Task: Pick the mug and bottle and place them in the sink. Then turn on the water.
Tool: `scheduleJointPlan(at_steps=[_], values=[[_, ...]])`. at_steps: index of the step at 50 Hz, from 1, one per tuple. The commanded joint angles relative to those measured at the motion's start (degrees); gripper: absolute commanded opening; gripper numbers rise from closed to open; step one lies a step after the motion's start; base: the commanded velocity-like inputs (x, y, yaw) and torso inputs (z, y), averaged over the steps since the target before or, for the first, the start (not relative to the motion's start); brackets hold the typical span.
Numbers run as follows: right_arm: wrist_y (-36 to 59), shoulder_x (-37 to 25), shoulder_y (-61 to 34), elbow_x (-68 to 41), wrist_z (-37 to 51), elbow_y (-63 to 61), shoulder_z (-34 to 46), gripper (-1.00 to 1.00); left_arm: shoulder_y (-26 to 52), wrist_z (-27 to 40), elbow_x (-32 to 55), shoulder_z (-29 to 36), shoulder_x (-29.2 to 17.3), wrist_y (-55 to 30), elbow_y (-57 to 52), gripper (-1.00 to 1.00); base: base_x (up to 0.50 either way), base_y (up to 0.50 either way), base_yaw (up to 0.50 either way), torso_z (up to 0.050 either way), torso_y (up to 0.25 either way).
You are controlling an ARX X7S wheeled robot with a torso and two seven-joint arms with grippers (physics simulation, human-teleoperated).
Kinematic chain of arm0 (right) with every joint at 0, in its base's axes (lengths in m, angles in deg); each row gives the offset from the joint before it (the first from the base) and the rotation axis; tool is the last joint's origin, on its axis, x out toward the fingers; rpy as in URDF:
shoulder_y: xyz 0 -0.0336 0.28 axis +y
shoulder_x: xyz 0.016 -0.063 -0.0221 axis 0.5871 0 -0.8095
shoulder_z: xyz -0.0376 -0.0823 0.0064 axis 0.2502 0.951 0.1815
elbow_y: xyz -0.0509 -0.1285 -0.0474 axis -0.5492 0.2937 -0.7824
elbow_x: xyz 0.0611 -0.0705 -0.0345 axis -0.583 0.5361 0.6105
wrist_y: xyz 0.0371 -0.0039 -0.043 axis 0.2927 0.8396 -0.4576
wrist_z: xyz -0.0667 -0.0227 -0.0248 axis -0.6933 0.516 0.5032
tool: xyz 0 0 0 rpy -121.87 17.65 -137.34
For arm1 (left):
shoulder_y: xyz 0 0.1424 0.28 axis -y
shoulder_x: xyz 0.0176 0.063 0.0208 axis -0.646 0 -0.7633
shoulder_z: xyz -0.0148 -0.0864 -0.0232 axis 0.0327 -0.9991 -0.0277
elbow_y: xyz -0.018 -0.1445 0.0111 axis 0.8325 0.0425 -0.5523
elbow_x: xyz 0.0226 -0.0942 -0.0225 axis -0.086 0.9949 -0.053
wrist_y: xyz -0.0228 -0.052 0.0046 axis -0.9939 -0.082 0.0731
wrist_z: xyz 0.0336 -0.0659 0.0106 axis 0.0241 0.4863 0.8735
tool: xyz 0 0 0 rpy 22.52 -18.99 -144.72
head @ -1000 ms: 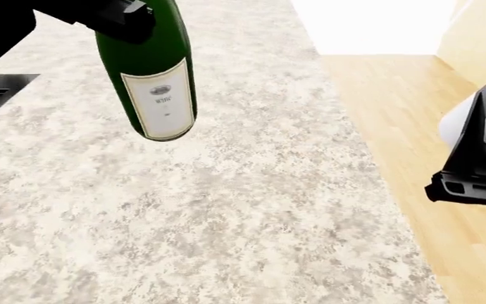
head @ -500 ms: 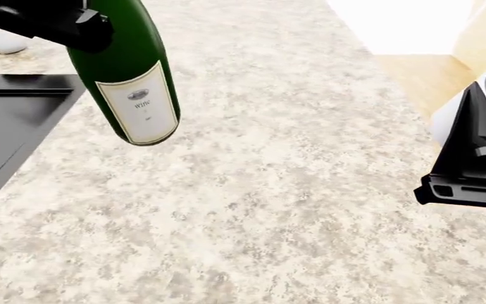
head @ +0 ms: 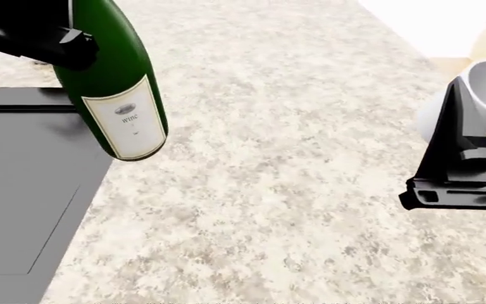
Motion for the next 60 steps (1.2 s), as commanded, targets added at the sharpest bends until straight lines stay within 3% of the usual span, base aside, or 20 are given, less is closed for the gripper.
scheduleJointPlan(at_steps=[1, 10, 23, 60], values=[[-0.8, -0.2, -16.1, 1.5, 1.2, -0.2, 15.3, -1.0, 0.9, 0.3, -0.4, -1.9, -0.8, 0.4, 0.0, -1.0, 0.0, 0.5, 0.0, 0.01, 0.0], [-3.0, -0.6, -26.1, 2.1, 2.6, -0.2, 26.4, -1.0, 0.8, 0.4, -0.2, -2.5, -0.7, 0.2, 0.2, -1.0, 0.0, 0.5, 0.0, 0.0, 0.001], [-4.7, -0.5, -33.5, 3.0, 3.9, -0.1, 35.2, -1.0, 0.1, 0.6, -0.3, -3.0, -0.9, 0.2, 0.1, -1.0, 0.0, 0.5, 0.0, 0.0, 0.001], [-6.8, -0.3, -41.6, 4.4, 5.0, 0.0, 44.5, -1.0, -1.8, 0.6, -1.3, -4.2, -0.4, 0.0, 0.5, -1.0, 0.0, 0.5, 0.0, 0.001, 0.001]])
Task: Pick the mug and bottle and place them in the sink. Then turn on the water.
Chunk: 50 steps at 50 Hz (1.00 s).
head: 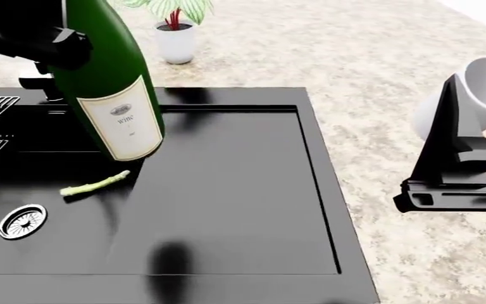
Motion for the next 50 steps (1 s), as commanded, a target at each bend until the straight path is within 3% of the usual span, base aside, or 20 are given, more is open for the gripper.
scheduleJointPlan(at_steps=[1, 40, 50], values=[[-0.1, -0.1, -3.6, 0.5, 0.2, -0.1, 1.2, -1.0, 0.9, 0.3, -0.8, -1.6, 0.4, 0.2, 0.6, -1.0, 0.0, 0.5, 0.0, 0.0, 0.0], [-2.2, -0.1, -4.8, 1.9, 1.4, 0.6, 4.4, -1.0, -1.8, -0.2, -2.0, -2.2, 1.5, 0.6, 0.3, -1.0, 0.0, 0.5, 0.0, 0.0, 0.001], [-2.0, 0.4, -5.3, 2.0, 1.4, 0.7, 4.7, -1.0, -2.1, -0.3, -2.1, -2.6, 1.2, 0.4, 0.5, -1.0, 0.01, 0.21, 0.0, 0.001, 0.001]])
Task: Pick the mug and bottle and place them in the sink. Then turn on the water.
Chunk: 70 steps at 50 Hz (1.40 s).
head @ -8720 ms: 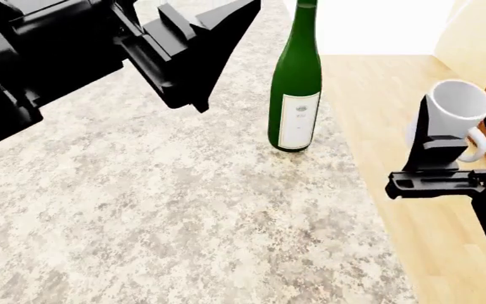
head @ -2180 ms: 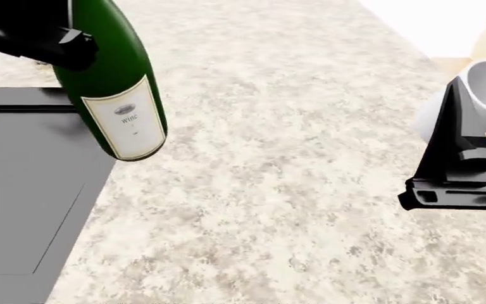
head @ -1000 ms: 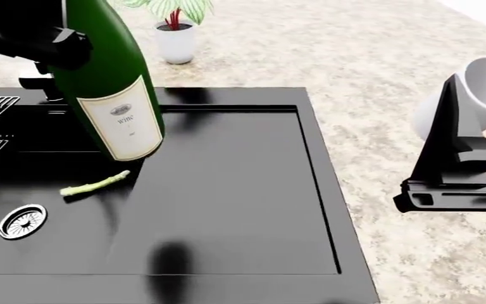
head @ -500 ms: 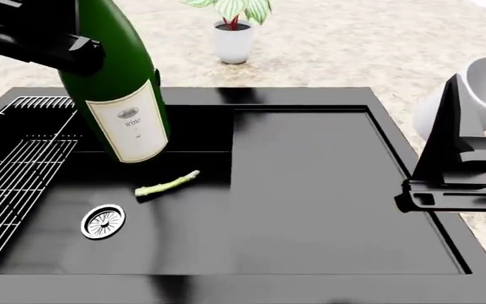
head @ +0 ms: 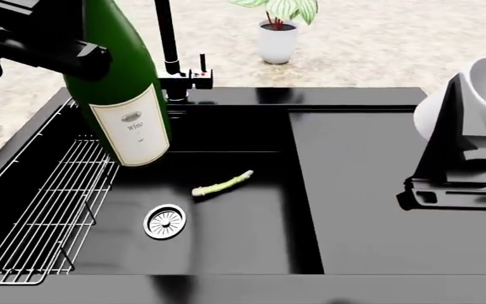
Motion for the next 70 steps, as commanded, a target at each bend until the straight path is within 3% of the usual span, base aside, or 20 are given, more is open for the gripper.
scheduleJointPlan(at_steps=[1, 12, 54, 70], values=[[1.0, 0.4, -1.7, 1.1, 0.4, -0.1, -0.5, -1.0, 0.7, 0.2, -0.7, -1.6, -0.4, 0.5, 0.4, -1.0, 0.05, 0.5, 0.0, 0.0, 0.0], [-0.7, 0.6, -1.4, 1.3, 0.7, 0.2, 0.2, -1.0, 0.2, 0.2, -1.0, -1.8, -0.3, 0.5, 0.4, -1.0, 0.05, 0.45, 0.0, 0.0, 0.001], [-1.1, 4.1, -4.9, 0.4, -0.8, -0.8, 1.5, -1.0, -0.7, 0.3, -1.1, -3.4, -0.6, 0.1, 0.5, -1.0, 0.03, 0.08, 0.0, 0.0, 0.001], [0.2, 7.1, -9.5, -1.9, -0.5, -0.7, 2.9, -1.0, -1.0, 0.3, -0.9, -4.0, -1.0, -0.1, 0.3, -1.0, 0.44, 0.0, 0.0, 0.001, 0.001]])
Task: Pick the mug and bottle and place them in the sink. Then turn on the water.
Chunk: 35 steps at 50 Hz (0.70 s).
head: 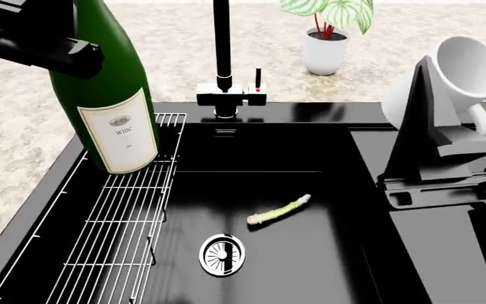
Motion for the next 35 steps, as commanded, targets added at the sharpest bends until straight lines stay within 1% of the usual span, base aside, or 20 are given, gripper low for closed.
scheduleJointPlan(at_steps=[1, 12, 15, 19, 21, 22, 23, 24, 25, 26, 27, 28, 29, 30, 31, 34, 35], values=[[0.7, 1.1, -3.1, -0.5, -0.1, -0.2, 0.1, -1.0, 1.2, 0.3, -0.3, -1.6, -0.3, 0.3, 0.3, -1.0, 0.5, 0.0, 0.0, 0.0, 0.0], [0.1, 1.1, -4.1, -0.7, -0.4, 0.0, 1.5, -1.0, 1.1, 0.4, -0.1, -2.0, 0.0, -0.1, 0.4, -1.0, 0.5, 0.0, 0.0, 0.0, 0.001], [2.0, 2.1, -6.6, -3.2, -1.0, -0.2, 1.4, -1.0, 1.1, 0.3, -0.2, -2.1, 0.0, -0.2, 0.4, -1.0, 0.03, 0.0, 0.0, 0.0, 0.003], [4.5, 3.9, -10.7, -8.6, -4.2, 1.8, 0.3, -1.0, 1.5, 0.1, 0.2, -2.5, -0.1, -0.5, 0.4, -1.0, 0.03, 0.0, 0.0, 0.003, 0.0], [5.2, 5.0, -11.4, -10.5, -5.4, 3.3, 0.3, -1.0, 1.7, 0.3, 0.5, -2.7, -0.3, -0.7, 0.2, -1.0, 0.03, 0.0, 0.0, 0.0, 0.0], [7.1, 5.4, -12.5, -13.0, -5.4, 3.8, 0.4, -1.0, 1.7, 0.3, 0.4, -2.8, -0.3, -0.7, 0.2, -1.0, 0.03, 0.0, 0.0, 0.0, 0.0], [5.9, 5.8, -12.7, -13.1, -7.2, 4.5, -0.1, -1.0, 1.5, 0.1, 0.3, -2.7, -0.4, -0.6, 0.2, -1.0, 0.03, 0.0, 0.0, 0.0, 0.0], [6.9, 6.0, -13.5, -14.8, -7.5, 5.0, -0.1, -1.0, 1.4, 0.1, 0.2, -2.7, -0.5, -0.6, 0.3, -1.0, 0.03, 0.0, 0.0, 0.0, 0.0], [7.7, 6.6, -14.3, -15.7, -10.1, 5.5, -0.2, -1.0, 1.3, 0.2, 0.2, -2.8, -0.6, -0.5, 0.2, -1.0, 0.03, 0.0, 0.0, 0.0, 0.0], [8.4, 6.8, -15.1, -16.9, -9.9, 5.7, -0.3, -1.0, 1.3, 0.2, 0.3, -2.8, -0.7, -0.5, 0.2, -1.0, 0.03, 0.0, 0.0, 0.0, 0.01], [8.8, 7.3, -16.0, -19.5, -13.0, 6.2, -0.4, -1.0, 1.3, 0.2, 0.3, -2.9, -0.8, -0.5, 0.0, -1.0, 0.03, 0.0, 0.0, 0.0, 0.0], [10.2, 7.8, -17.1, -20.9, -13.7, 7.4, -0.5, -1.0, 1.2, 0.2, 0.3, -2.9, -0.8, -0.5, -0.1, -1.0, 0.03, 0.0, 0.0, 0.0, 0.0], [10.6, 8.1, -17.5, -23.1, -16.3, 8.0, -0.4, -1.0, 1.1, 0.2, 0.3, -2.9, -0.9, -0.4, -0.1, -1.0, 0.03, 0.0, 0.0, 0.0, 0.0], [10.6, 8.2, -17.7, -23.2, -16.4, 8.7, -0.6, -1.0, 1.0, 0.1, 0.3, -2.9, -1.0, -0.4, -0.2, -1.0, 0.03, 0.0, 0.0, 0.0, 0.0], [11.1, 8.6, -18.2, -26.5, -20.3, 9.6, -0.4, -1.0, 0.8, 0.1, 0.1, -2.9, -1.0, -0.3, -0.2, -1.0, 0.04, 0.0, 0.0, 0.0, 0.0], [13.2, 10.1, -19.6, -29.0, -23.1, 12.5, -0.5, -1.0, 0.5, 0.1, 0.0, -2.9, -1.0, -0.1, -0.3, -1.0, 0.04, 0.0, 0.0, 0.0, 0.0], [13.3, 10.8, -19.8, -31.4, -25.8, 13.5, -0.7, -1.0, 0.7, 0.2, 0.3, -3.0, -0.9, -0.2, -0.3, -1.0, 0.04, 0.0, 0.0, 0.0, 0.0]])
